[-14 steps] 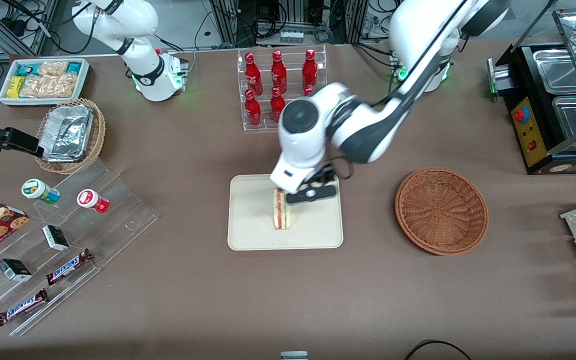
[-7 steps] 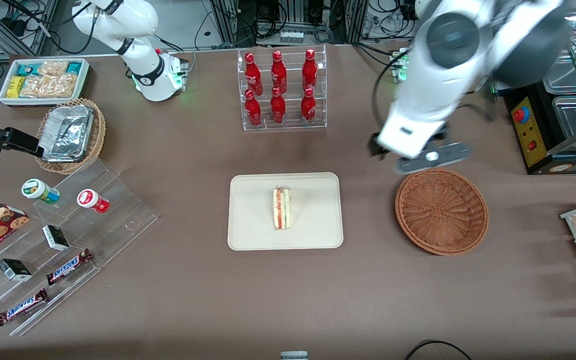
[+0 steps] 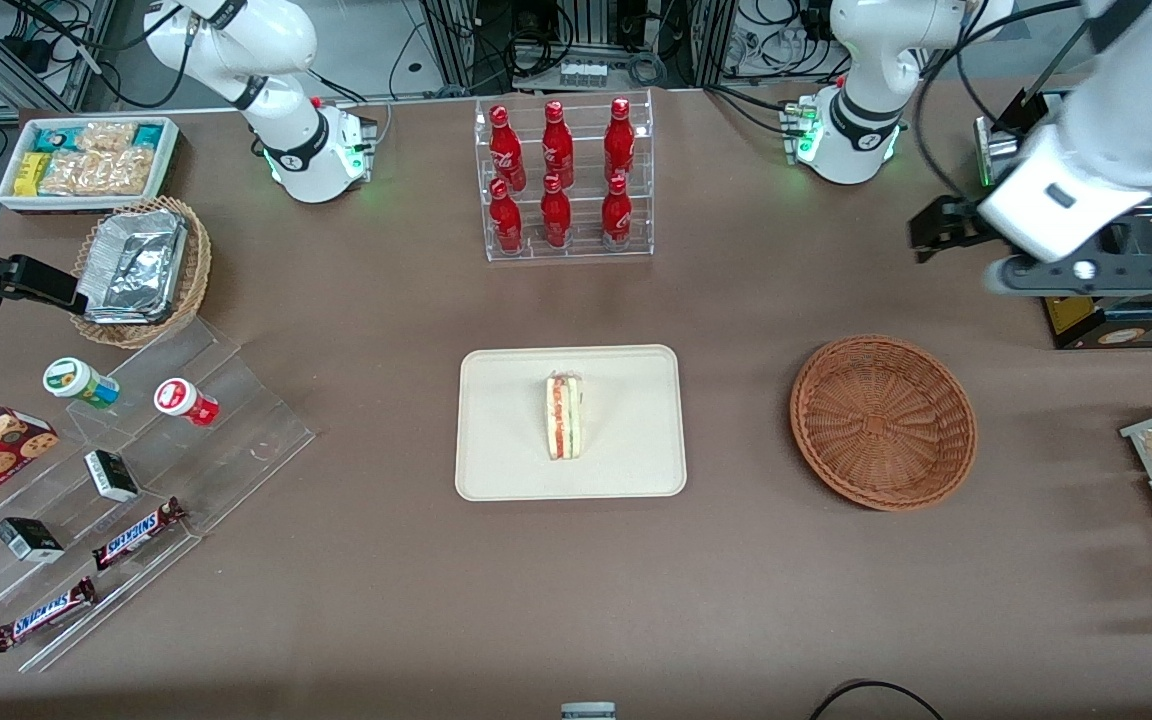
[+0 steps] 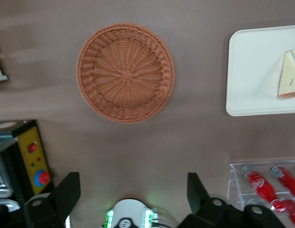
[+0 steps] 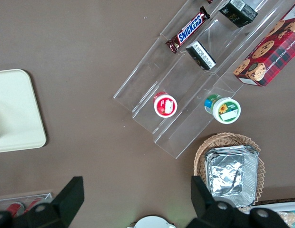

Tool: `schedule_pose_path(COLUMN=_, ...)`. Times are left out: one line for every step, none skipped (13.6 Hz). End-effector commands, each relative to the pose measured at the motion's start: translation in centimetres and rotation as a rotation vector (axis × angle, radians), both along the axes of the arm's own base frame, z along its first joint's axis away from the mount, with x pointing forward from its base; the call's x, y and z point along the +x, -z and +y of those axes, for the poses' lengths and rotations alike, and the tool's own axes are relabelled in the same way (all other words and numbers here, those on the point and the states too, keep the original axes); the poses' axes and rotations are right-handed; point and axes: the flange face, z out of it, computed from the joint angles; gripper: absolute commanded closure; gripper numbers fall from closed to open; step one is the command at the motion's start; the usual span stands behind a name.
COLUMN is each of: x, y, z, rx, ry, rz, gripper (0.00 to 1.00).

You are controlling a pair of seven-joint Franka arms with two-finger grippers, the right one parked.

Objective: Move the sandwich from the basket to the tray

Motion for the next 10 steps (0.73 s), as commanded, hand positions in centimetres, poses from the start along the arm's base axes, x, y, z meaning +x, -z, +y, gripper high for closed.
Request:
schedule_pose_path(x=-2.1, y=-0.8, z=3.6, rx=-0.01, ry=0.054, rz=0.001, gripper=0.01)
schedule_pose_path(x=-2.3, y=-0.7, z=5.6, rx=-0.014, ry=0.043, rz=0.003, gripper=0.01)
schedule_pose_path(x=-2.2, y=-0.6, z=6.2, rx=-0.013, ry=0.054, rz=0.007, gripper=0.01)
schedule_pose_path(x=-2.2, y=-0.6, z=6.6, rx=-0.003, ry=0.05, rz=0.005, gripper=0.01)
schedule_pose_path(x=-2.0, y=-0.5, z=6.8, rx=-0.003, ry=0.043, rz=0.008, gripper=0.01)
schedule_pose_path(x=-1.9, y=-0.5, z=6.7, rx=-0.01, ry=0.049, rz=0.008, gripper=0.01)
schedule_pose_path(x=-1.5, y=-0.1, z=6.5, rx=-0.019, ry=0.058, rz=0.014, gripper=0.01)
schedule_pose_path(x=-1.3, y=-0.3, z=6.4, rx=-0.009, ry=0.051, rz=0.013, gripper=0.01)
schedule_pose_path(x=-1.3, y=-0.3, z=6.4, rx=-0.005, ry=0.047, rz=0.014, gripper=0.01)
schedule_pose_path(x=-1.4, y=-0.4, z=6.5, rx=-0.001, ry=0.048, rz=0.012, gripper=0.01)
